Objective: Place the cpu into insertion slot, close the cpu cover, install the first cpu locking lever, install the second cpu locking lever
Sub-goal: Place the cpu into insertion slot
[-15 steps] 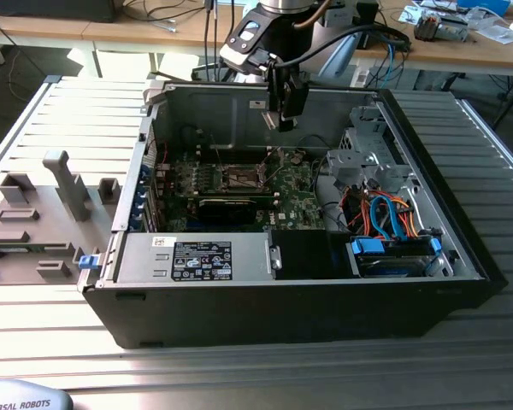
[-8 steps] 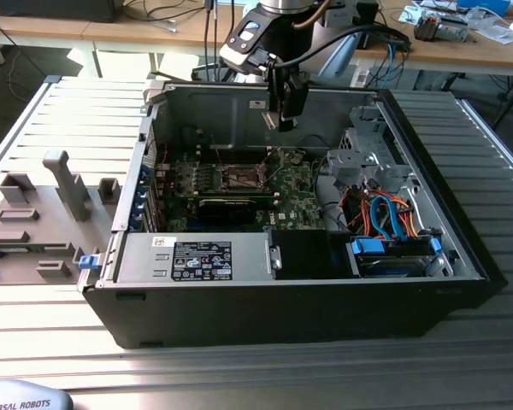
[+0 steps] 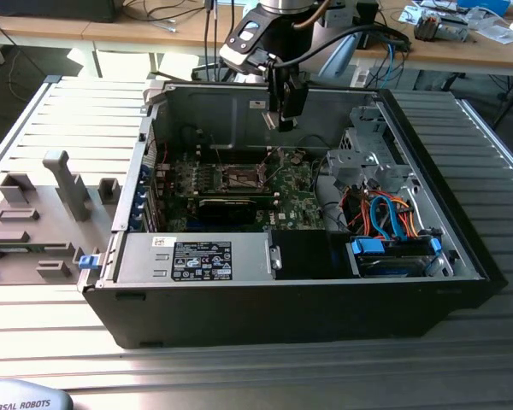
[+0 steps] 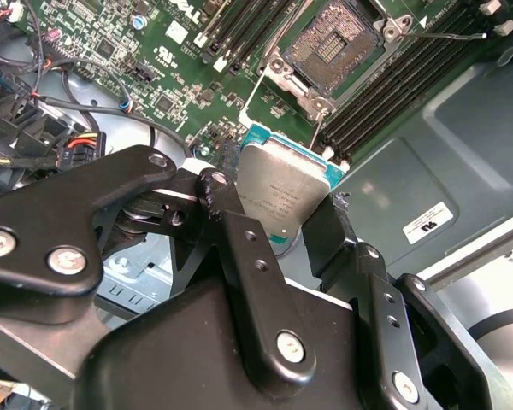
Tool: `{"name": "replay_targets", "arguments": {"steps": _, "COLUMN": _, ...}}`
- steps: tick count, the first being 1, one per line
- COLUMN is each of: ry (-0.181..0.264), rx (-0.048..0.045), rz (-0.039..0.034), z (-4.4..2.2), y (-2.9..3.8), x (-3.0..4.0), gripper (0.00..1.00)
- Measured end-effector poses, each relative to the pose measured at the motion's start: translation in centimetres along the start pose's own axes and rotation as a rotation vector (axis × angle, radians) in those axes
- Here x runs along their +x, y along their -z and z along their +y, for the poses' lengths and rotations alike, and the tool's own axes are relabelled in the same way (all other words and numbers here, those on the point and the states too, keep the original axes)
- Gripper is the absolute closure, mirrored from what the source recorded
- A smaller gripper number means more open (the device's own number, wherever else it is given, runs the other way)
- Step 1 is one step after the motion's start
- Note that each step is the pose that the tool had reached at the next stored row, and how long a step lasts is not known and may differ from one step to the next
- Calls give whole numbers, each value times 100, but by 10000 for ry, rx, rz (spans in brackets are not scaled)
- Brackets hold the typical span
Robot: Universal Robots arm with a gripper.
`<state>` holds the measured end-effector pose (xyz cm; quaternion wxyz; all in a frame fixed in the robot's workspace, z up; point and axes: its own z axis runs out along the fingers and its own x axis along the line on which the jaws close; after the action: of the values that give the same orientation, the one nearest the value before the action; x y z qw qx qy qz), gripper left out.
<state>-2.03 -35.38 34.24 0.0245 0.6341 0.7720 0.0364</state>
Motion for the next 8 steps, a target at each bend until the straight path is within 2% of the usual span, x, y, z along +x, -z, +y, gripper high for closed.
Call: {"name": "replay_targets", "arguments": {"steps": 8, "ry": -65, "rx": -1, "rz": -5, "z": 0, "y": -4, "x": 0, "gripper": 46}}
